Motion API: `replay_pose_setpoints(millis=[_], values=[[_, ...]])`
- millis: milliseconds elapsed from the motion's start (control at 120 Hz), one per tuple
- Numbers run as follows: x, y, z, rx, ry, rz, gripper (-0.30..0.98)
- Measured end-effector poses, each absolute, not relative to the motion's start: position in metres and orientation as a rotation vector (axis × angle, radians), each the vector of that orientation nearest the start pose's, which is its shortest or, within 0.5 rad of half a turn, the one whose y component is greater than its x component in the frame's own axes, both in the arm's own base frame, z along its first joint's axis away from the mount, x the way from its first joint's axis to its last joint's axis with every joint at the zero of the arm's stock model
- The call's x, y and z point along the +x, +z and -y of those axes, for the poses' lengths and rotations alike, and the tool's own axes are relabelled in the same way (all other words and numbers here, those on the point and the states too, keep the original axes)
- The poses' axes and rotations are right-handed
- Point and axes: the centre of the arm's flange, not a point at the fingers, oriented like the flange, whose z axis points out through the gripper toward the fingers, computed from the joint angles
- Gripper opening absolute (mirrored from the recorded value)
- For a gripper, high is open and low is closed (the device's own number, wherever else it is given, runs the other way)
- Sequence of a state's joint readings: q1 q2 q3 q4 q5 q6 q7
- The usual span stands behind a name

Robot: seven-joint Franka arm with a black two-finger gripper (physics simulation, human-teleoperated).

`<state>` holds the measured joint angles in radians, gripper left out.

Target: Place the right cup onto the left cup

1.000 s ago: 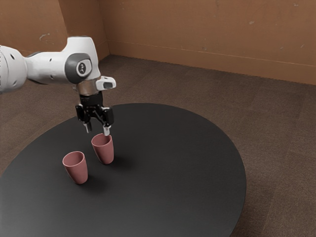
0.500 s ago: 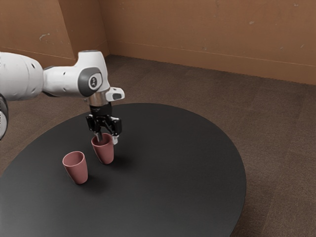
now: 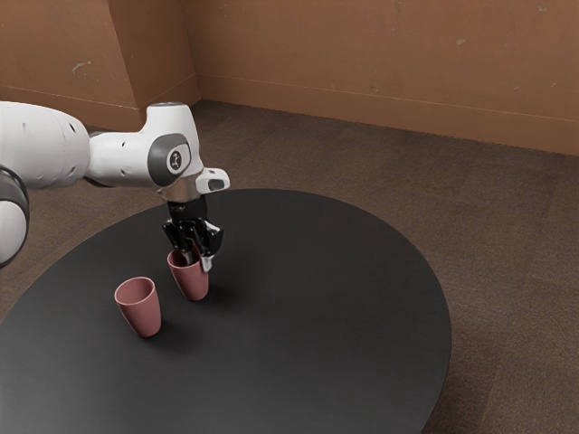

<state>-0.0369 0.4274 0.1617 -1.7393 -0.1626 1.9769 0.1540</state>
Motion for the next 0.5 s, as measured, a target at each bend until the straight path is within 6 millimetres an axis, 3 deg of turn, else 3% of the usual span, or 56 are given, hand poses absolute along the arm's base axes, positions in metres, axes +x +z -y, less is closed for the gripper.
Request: replay_pose_setpoints(millis=[200, 500], values=[[0.6347, 0.3211, -0.0604, -3.230, 0.270, 0.060, -0.02], [0.6349, 0.3263, -0.0601, -3.237, 0.253, 0.064, -0.09]])
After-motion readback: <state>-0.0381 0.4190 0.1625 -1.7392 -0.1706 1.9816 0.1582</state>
